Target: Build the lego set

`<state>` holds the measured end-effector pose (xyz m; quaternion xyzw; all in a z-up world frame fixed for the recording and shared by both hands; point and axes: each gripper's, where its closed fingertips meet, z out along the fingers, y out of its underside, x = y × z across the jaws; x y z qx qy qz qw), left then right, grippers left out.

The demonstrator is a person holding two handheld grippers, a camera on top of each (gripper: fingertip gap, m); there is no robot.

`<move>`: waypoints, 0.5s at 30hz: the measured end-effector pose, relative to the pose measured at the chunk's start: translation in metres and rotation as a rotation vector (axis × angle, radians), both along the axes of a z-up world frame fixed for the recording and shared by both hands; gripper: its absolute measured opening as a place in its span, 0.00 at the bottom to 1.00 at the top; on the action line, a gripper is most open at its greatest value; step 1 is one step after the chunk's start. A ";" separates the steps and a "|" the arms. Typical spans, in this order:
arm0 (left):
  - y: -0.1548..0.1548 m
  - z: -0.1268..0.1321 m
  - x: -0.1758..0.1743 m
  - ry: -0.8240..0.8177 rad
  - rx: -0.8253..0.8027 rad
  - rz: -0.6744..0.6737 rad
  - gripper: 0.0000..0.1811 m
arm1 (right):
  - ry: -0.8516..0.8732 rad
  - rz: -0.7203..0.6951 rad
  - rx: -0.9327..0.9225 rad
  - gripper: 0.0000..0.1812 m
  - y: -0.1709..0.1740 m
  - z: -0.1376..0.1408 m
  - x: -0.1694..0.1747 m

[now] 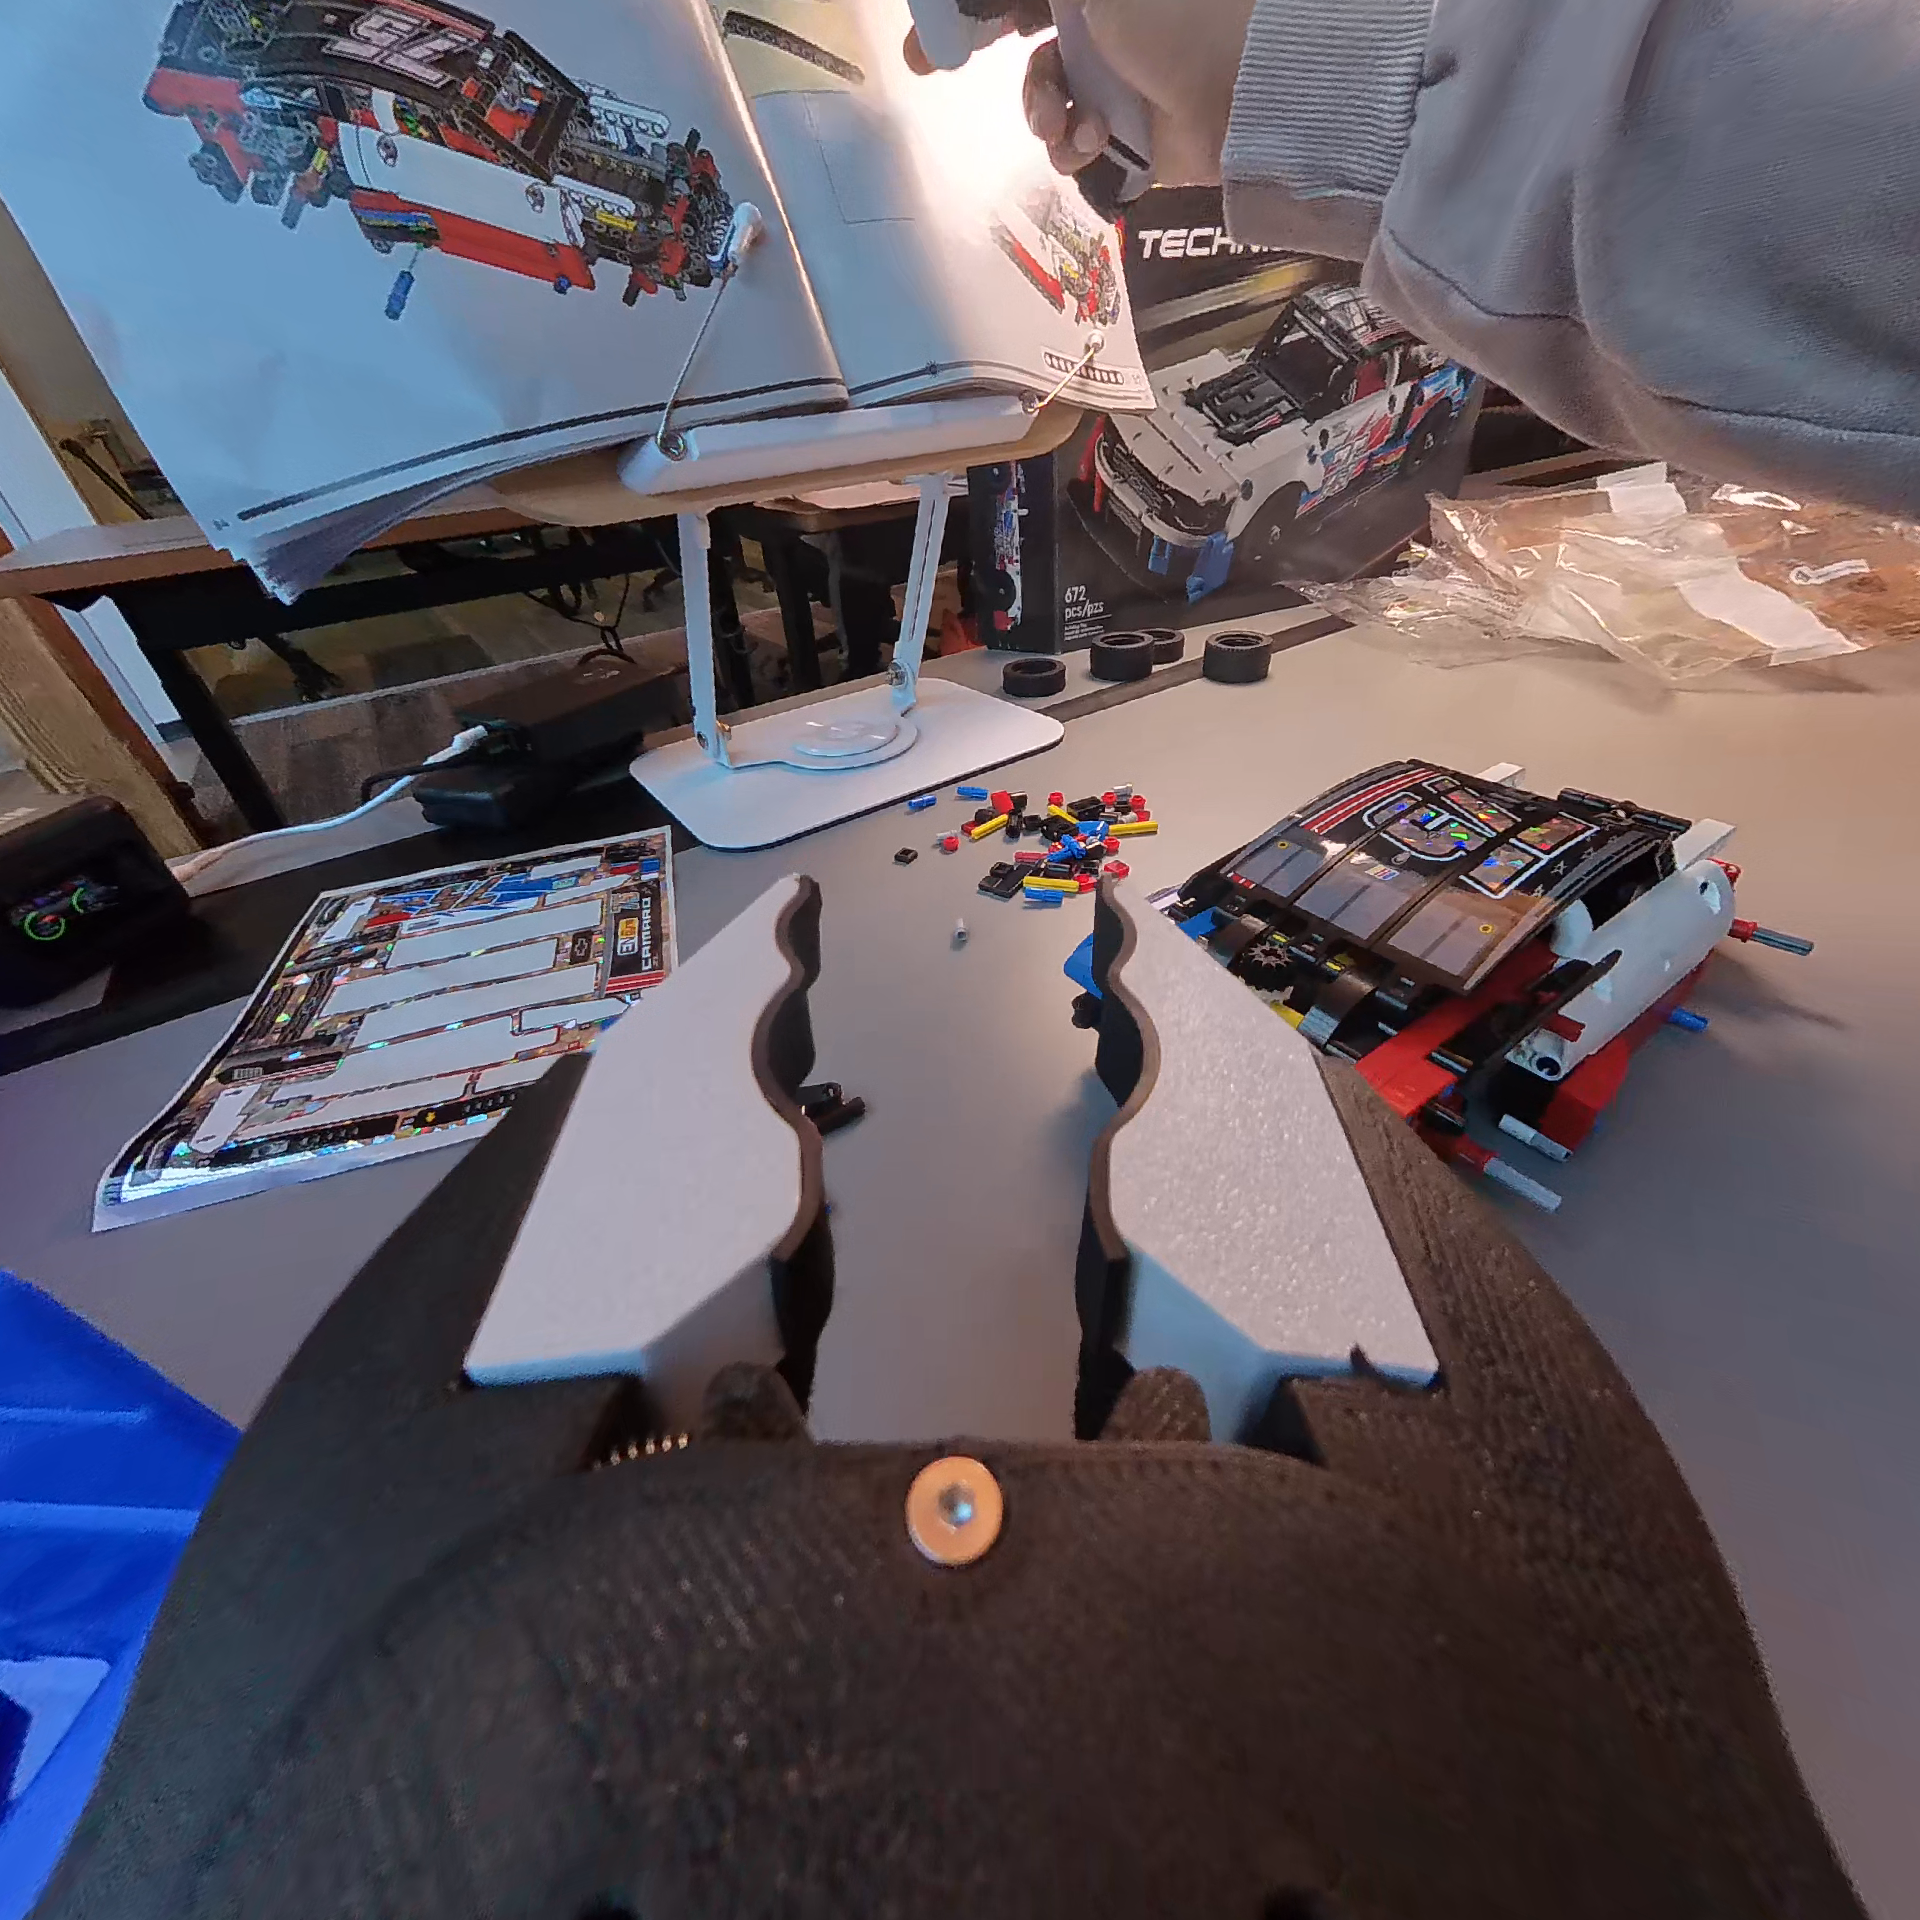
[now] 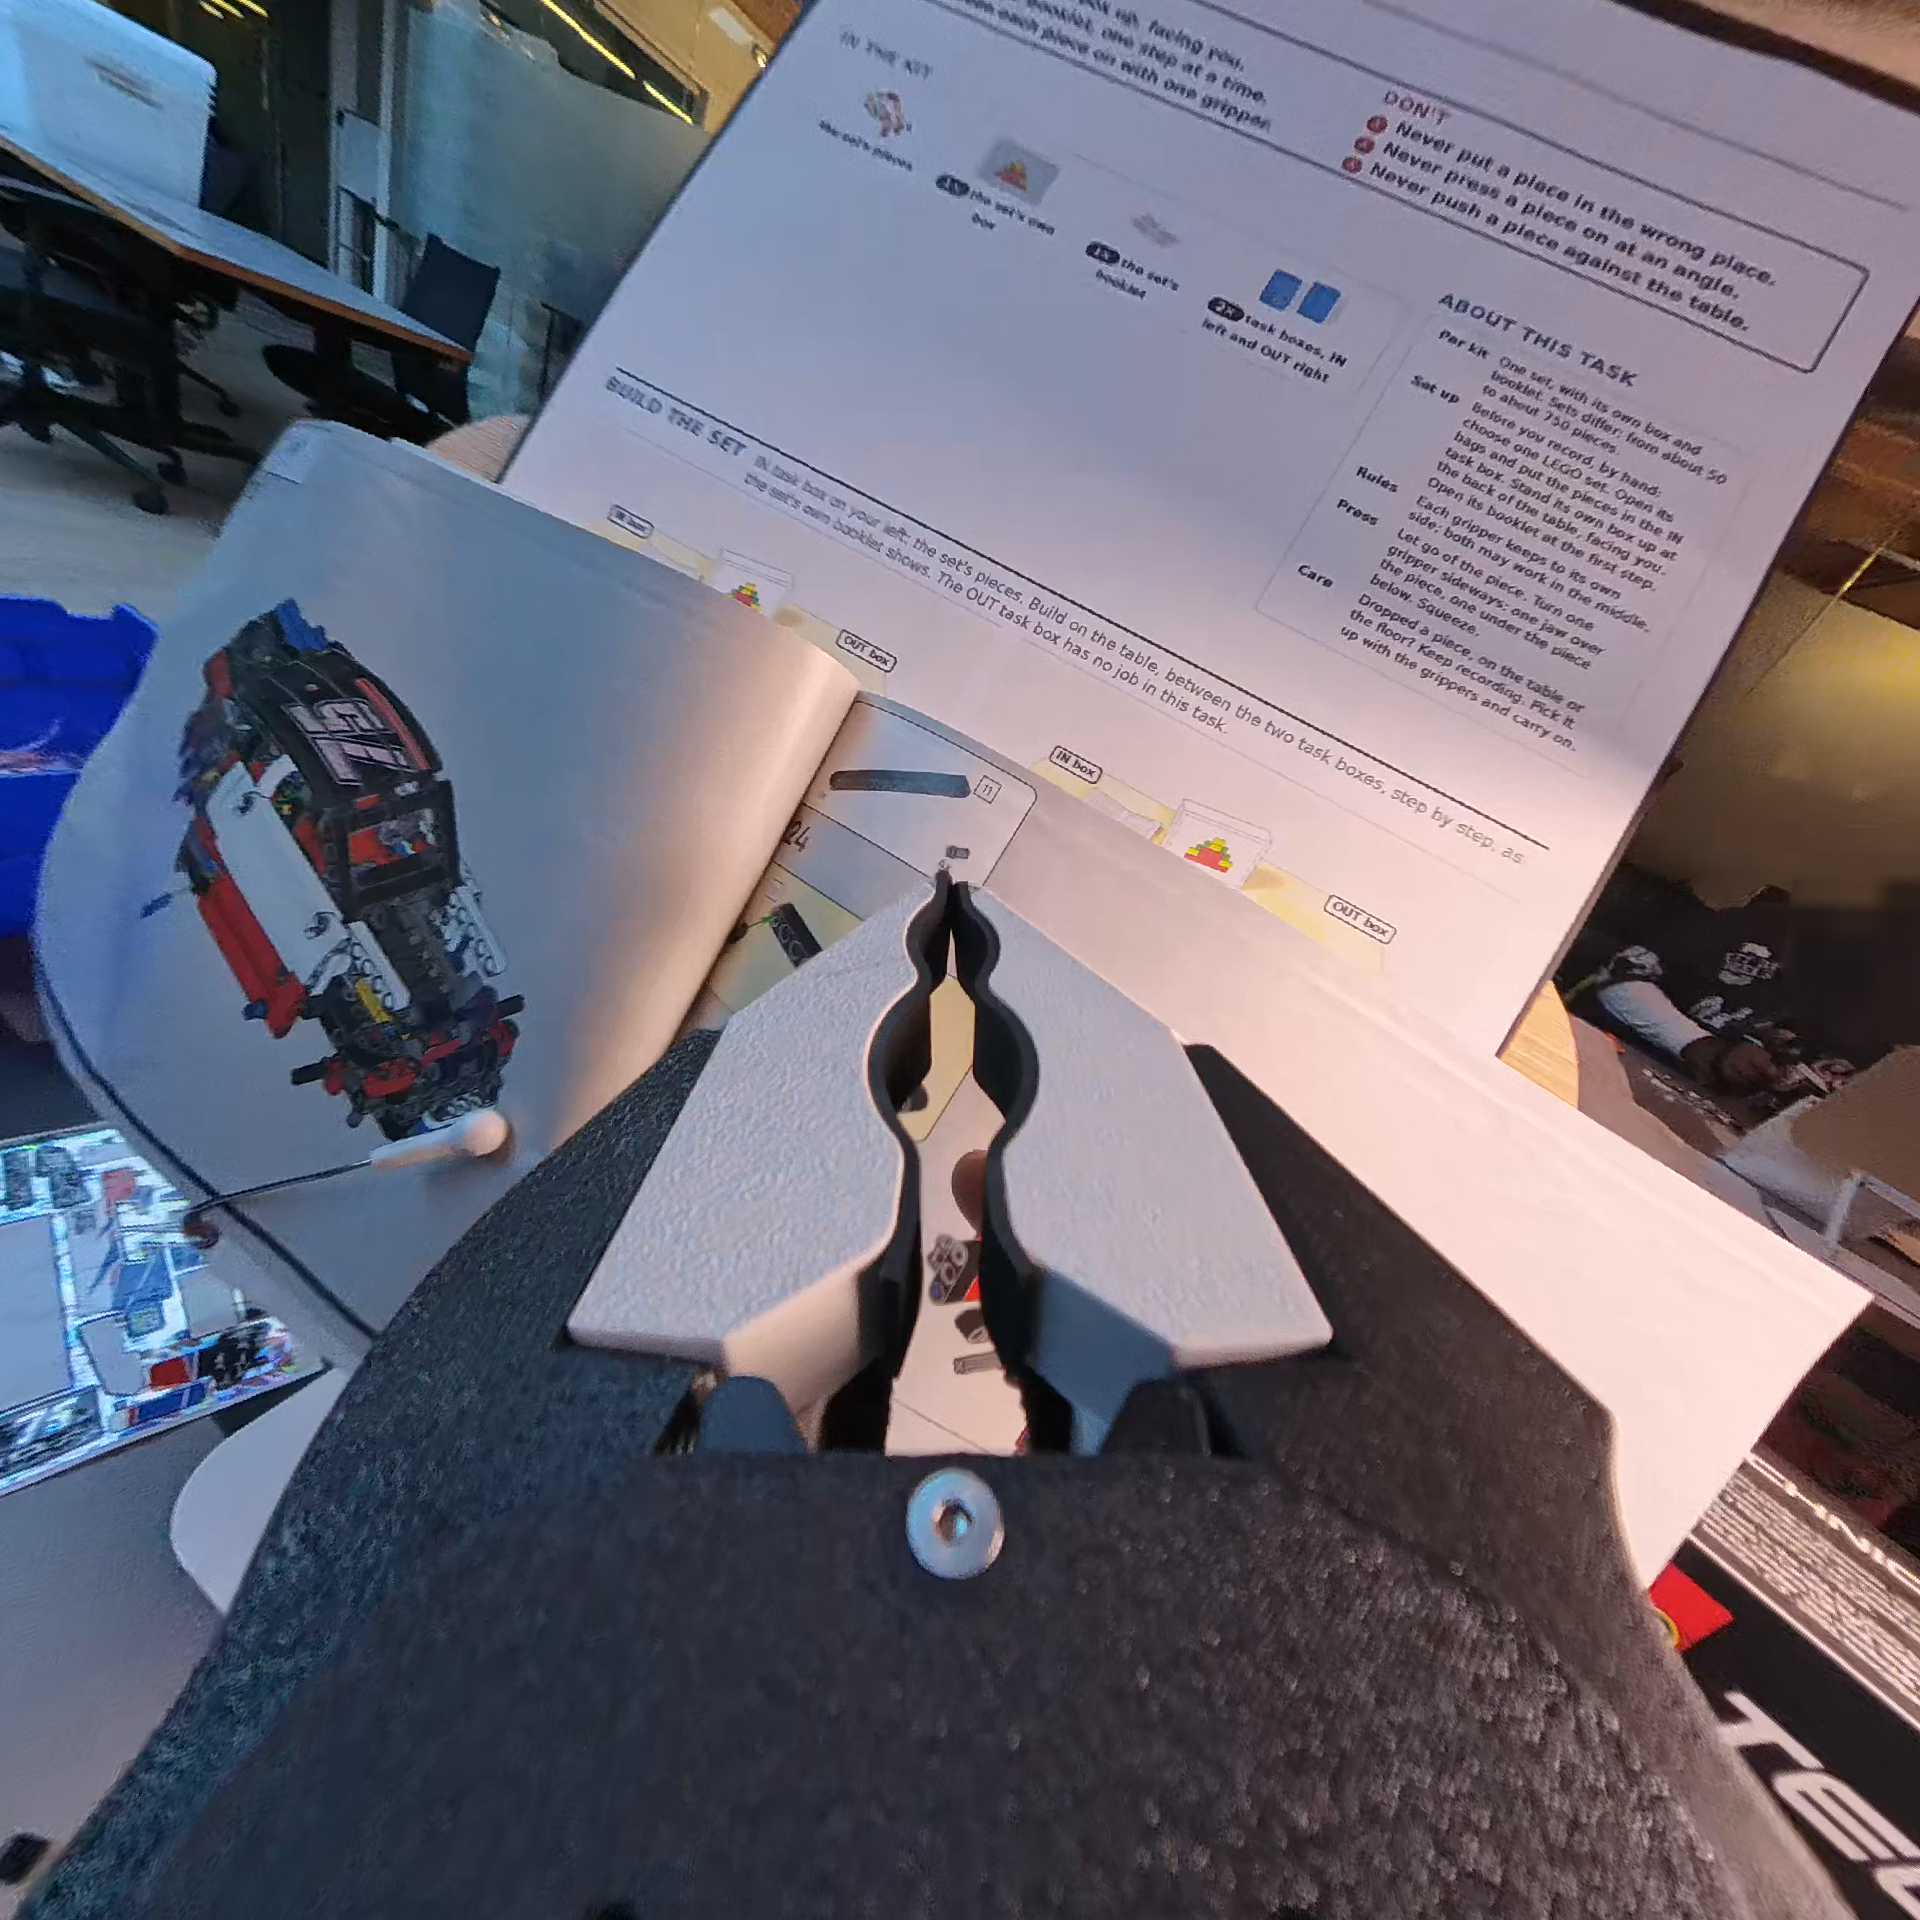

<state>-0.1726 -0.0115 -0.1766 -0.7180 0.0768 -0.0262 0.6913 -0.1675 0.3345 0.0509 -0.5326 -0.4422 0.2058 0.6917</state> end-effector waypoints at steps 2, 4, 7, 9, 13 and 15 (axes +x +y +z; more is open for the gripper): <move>0.000 0.000 0.000 0.003 0.000 0.001 0.28 | 0.025 0.043 -0.007 0.00 -0.015 0.001 0.010; -0.001 0.001 0.000 0.001 0.002 -0.002 0.28 | 0.053 0.110 -0.033 0.00 -0.040 -0.003 0.026; -0.001 0.001 -0.001 0.000 0.000 0.002 0.28 | 0.047 0.222 -0.076 0.04 -0.090 -0.023 0.058; -0.001 -0.001 -0.002 -0.006 -0.025 0.008 0.27 | -0.026 0.315 -0.124 0.08 -0.130 -0.053 0.082; -0.002 -0.008 -0.017 -0.022 -0.104 0.060 0.20 | -0.305 0.514 -0.324 0.27 -0.215 -0.150 0.138; -0.004 -0.012 -0.026 -0.040 -0.153 0.083 0.20 | -0.383 0.576 -0.410 0.33 -0.248 -0.191 0.167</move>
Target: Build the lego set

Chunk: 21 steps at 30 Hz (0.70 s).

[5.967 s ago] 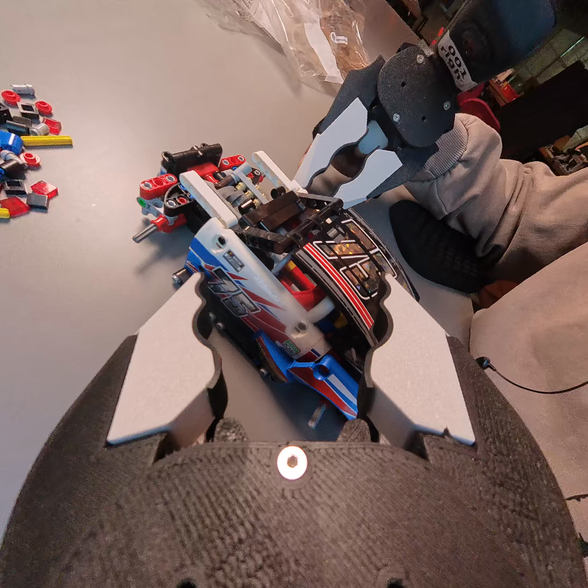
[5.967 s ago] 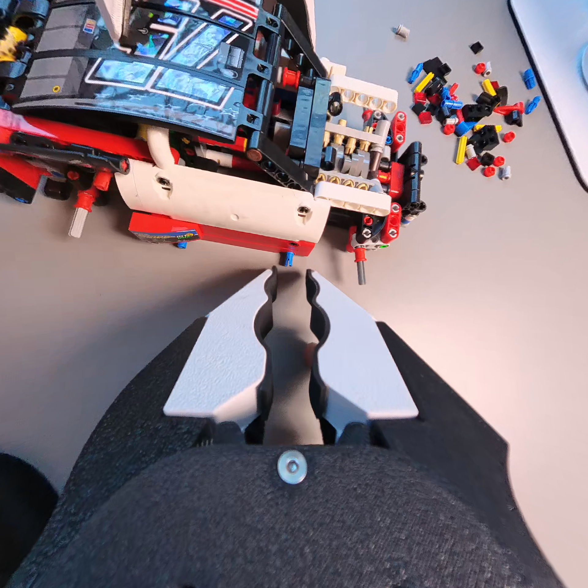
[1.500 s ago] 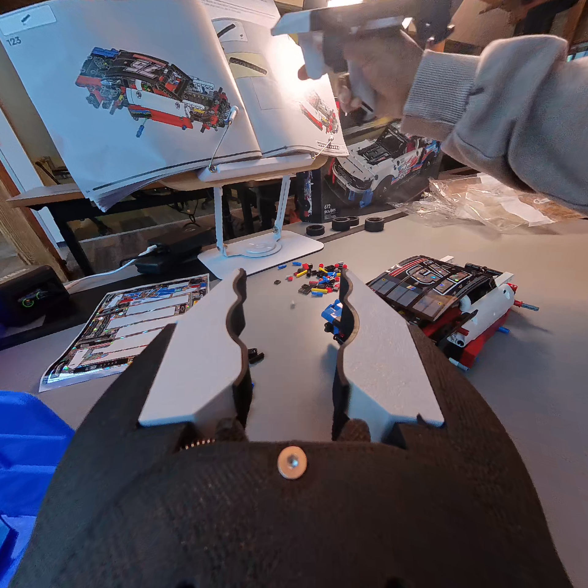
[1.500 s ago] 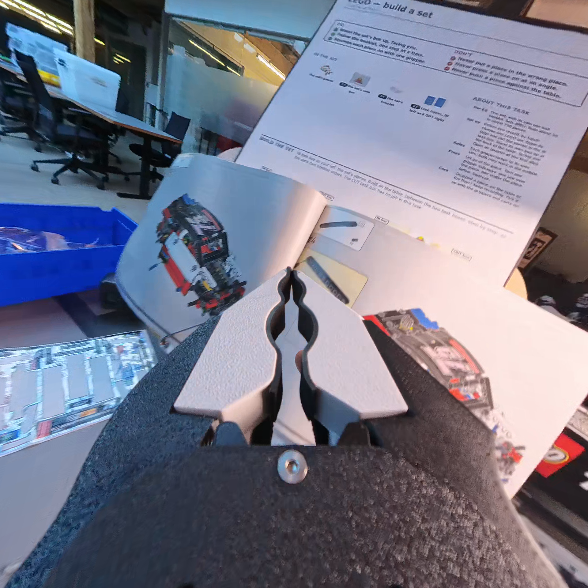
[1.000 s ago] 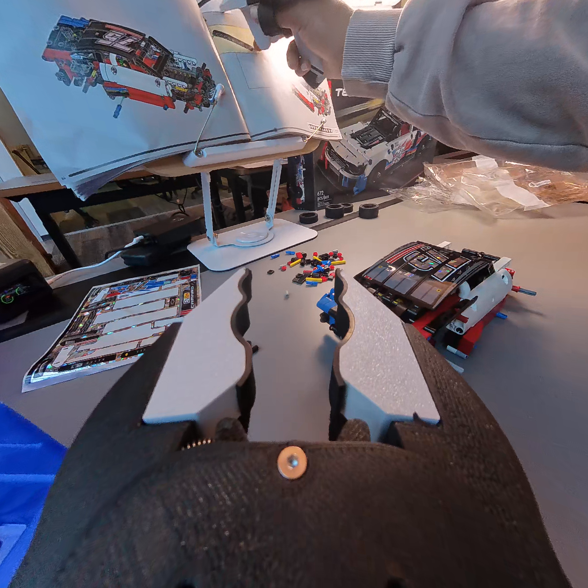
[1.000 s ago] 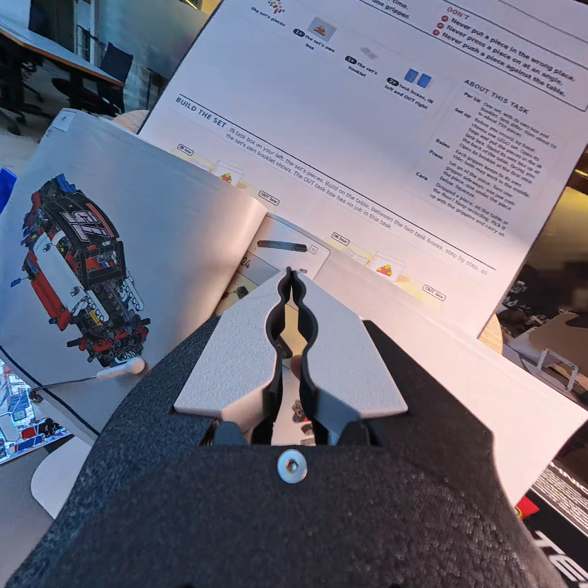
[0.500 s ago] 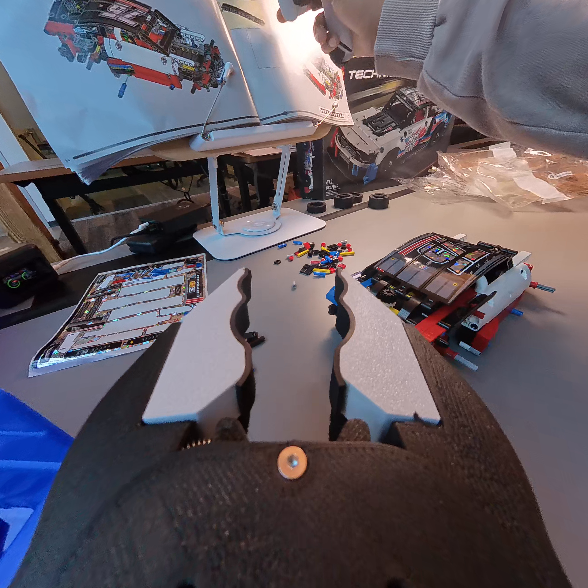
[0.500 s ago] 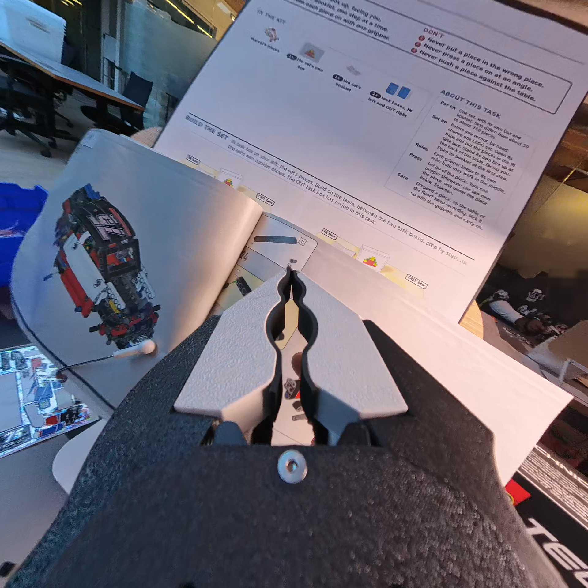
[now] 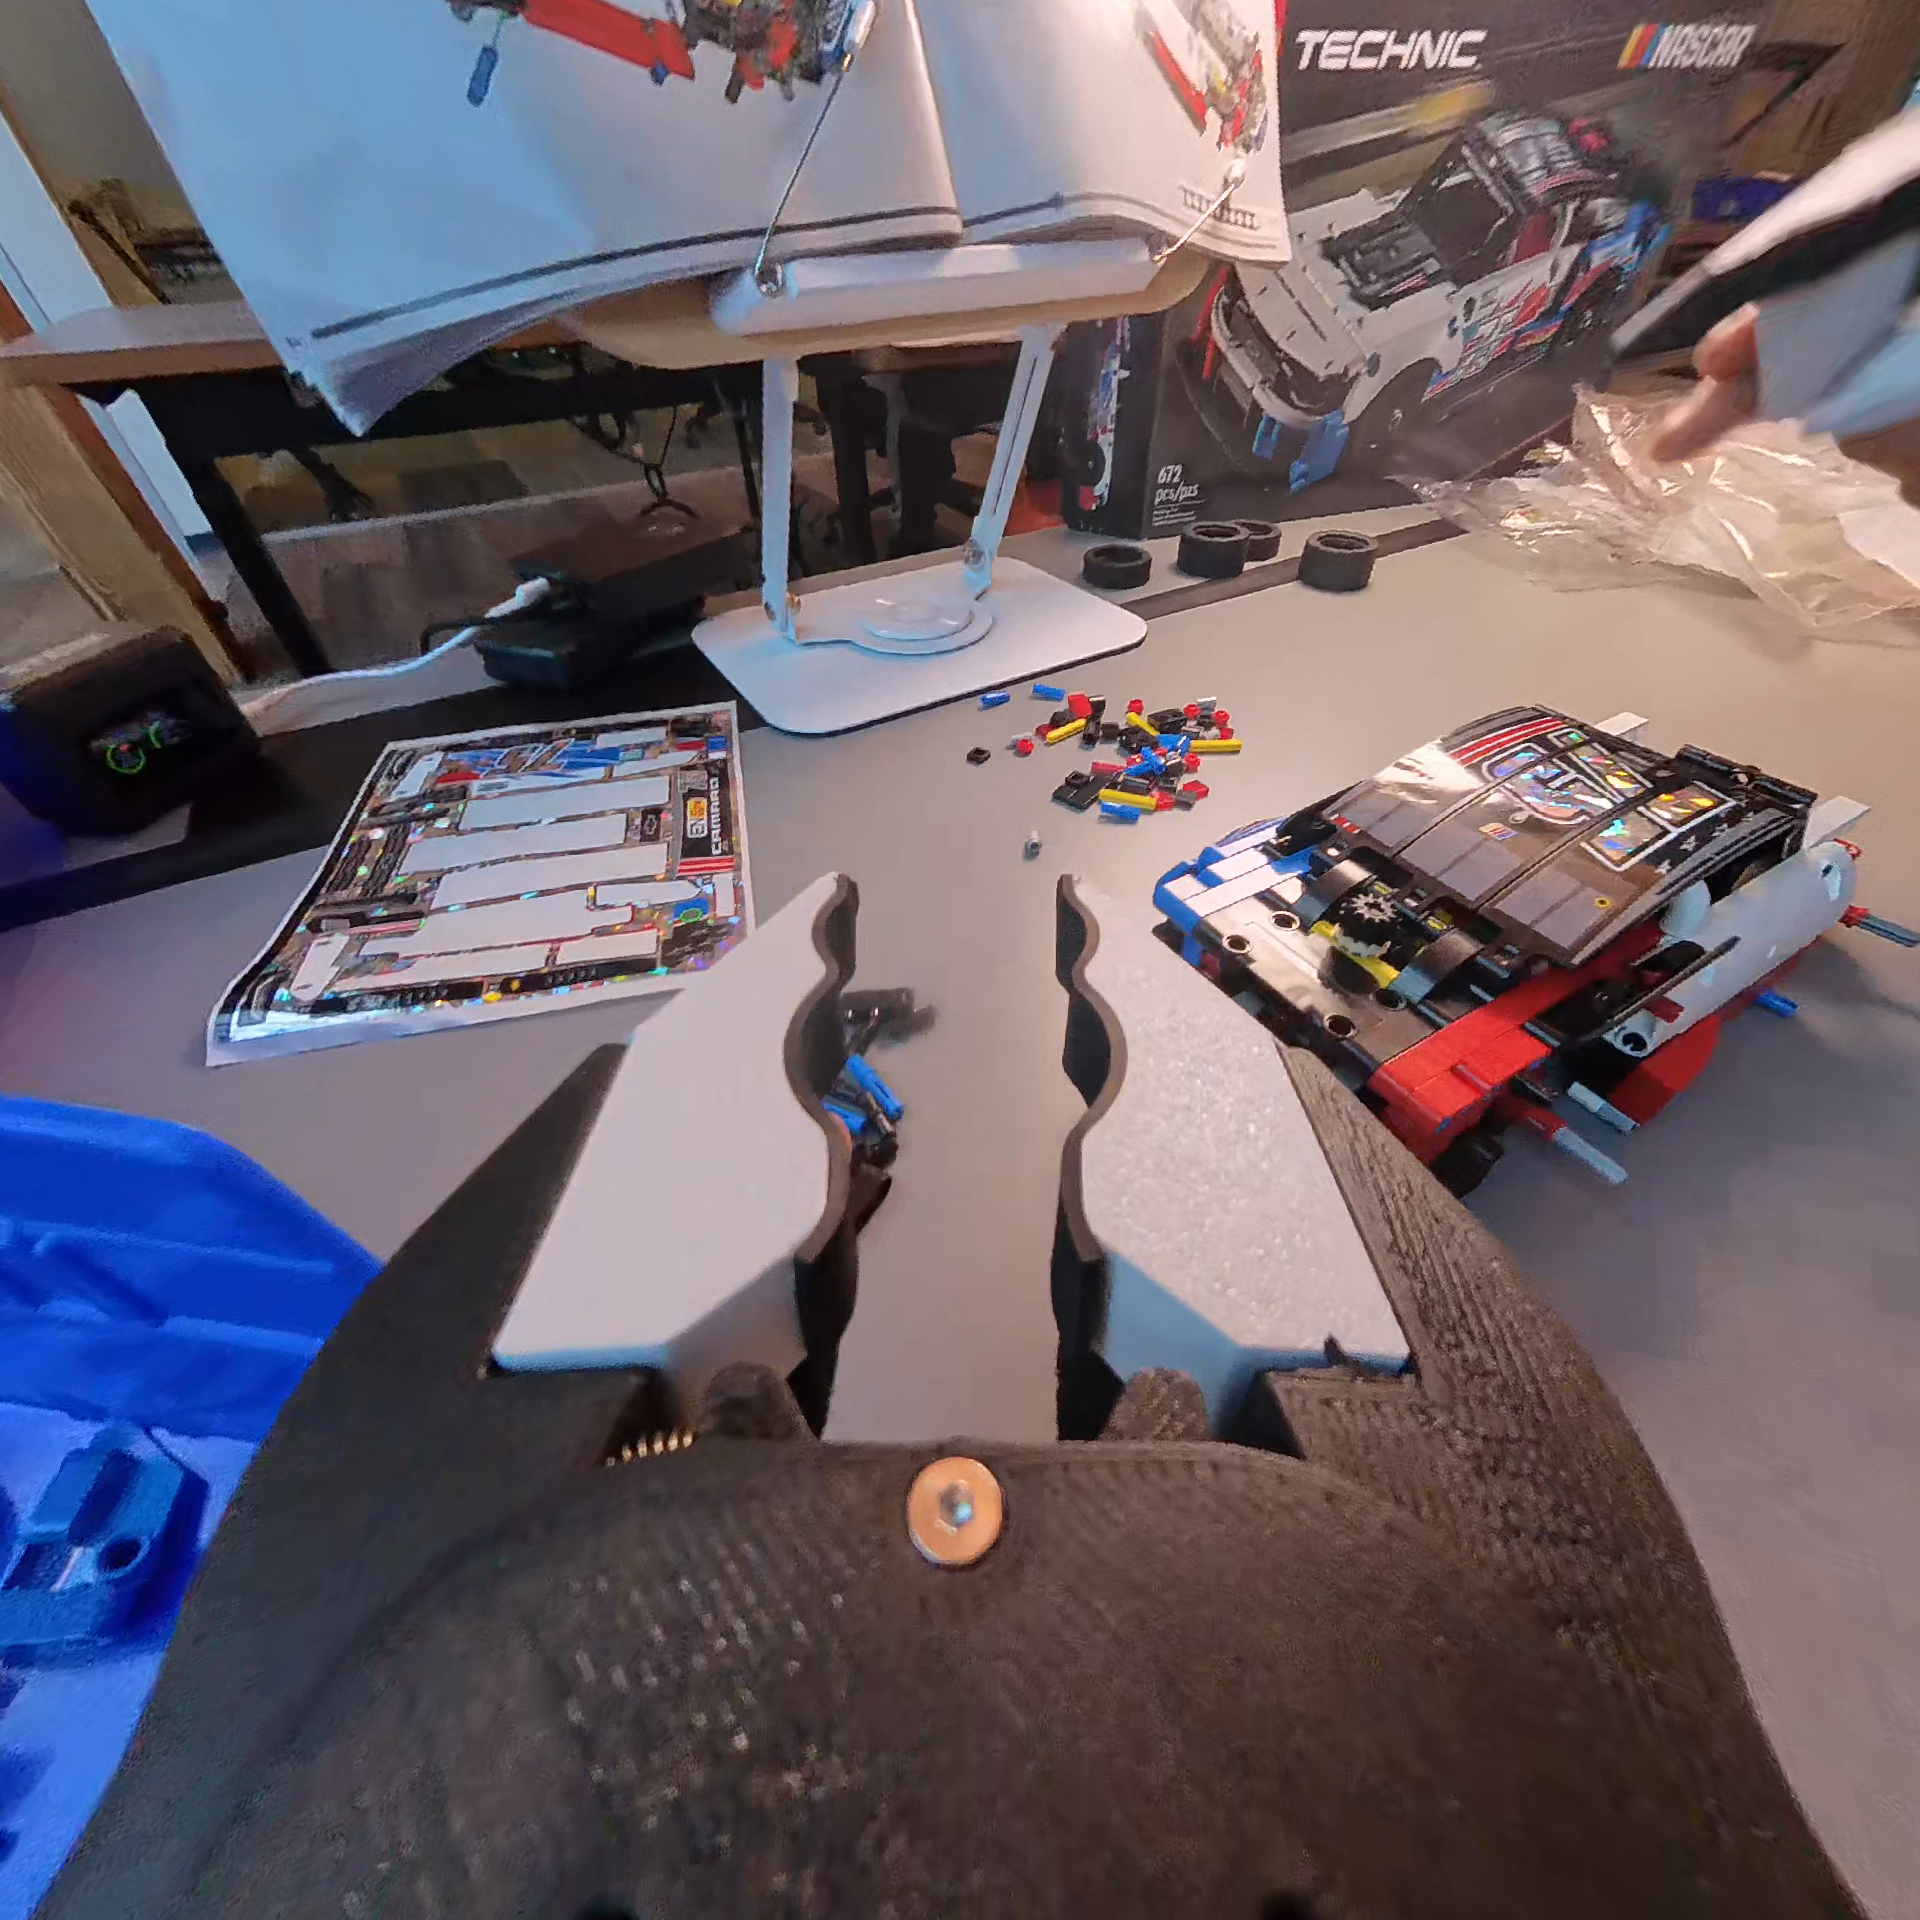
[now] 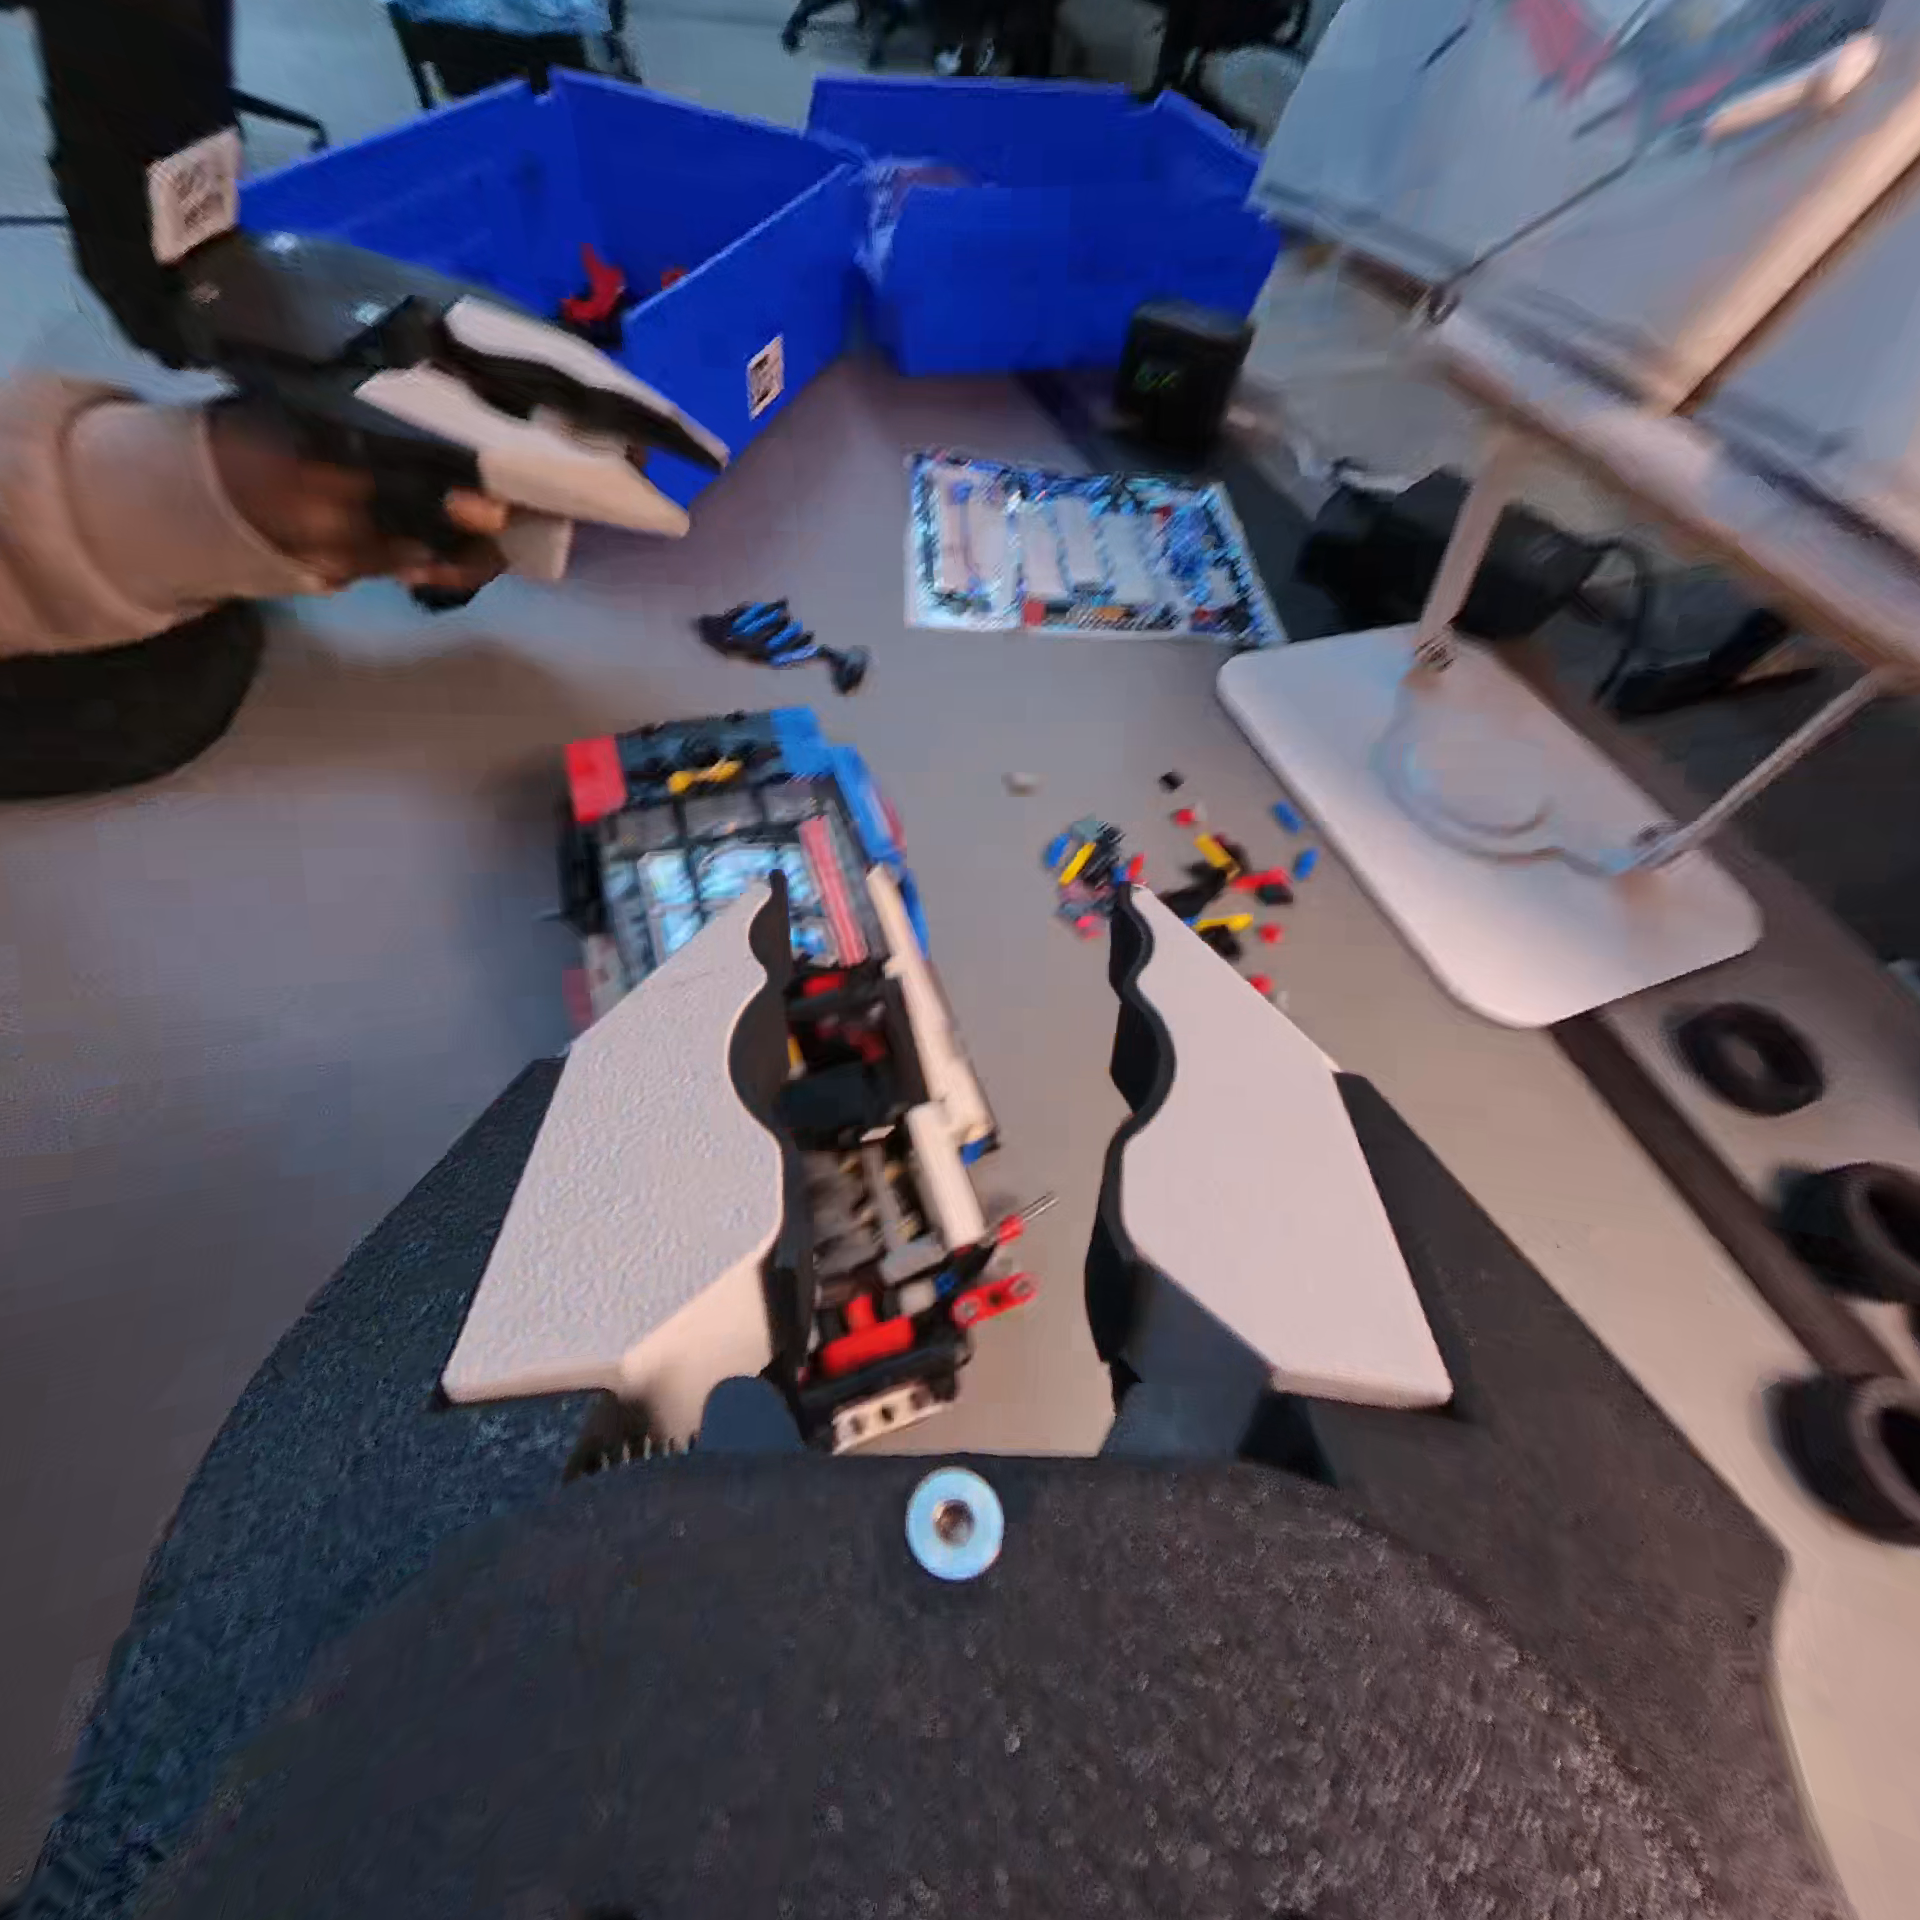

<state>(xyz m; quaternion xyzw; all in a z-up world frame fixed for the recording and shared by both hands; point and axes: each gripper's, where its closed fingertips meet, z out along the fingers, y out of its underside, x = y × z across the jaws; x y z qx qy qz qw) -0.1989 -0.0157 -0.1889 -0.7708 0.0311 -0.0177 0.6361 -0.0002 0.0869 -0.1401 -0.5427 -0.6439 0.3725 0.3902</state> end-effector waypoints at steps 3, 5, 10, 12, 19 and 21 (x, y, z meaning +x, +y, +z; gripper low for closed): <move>-0.002 -0.012 -0.009 -0.016 -0.090 -0.007 0.21 | -0.126 0.018 -0.027 0.48 -0.027 -0.052 0.030; -0.004 -0.020 -0.008 -0.010 -0.154 -0.037 0.21 | -0.171 0.008 0.014 0.54 -0.031 -0.074 0.036; -0.008 -0.036 -0.001 0.035 -0.299 -0.094 0.22 | -0.273 0.078 0.038 0.59 -0.033 -0.103 0.023; -0.012 -0.039 0.006 0.042 -0.325 -0.117 0.22 | -0.332 0.139 0.103 0.55 -0.032 -0.114 0.021; -0.016 -0.038 0.016 0.050 -0.293 -0.146 0.21 | -0.406 0.254 0.116 0.52 -0.023 -0.116 0.048; -0.015 -0.036 0.017 0.027 -0.277 -0.155 0.21 | -0.405 0.238 0.115 0.53 -0.020 -0.116 0.053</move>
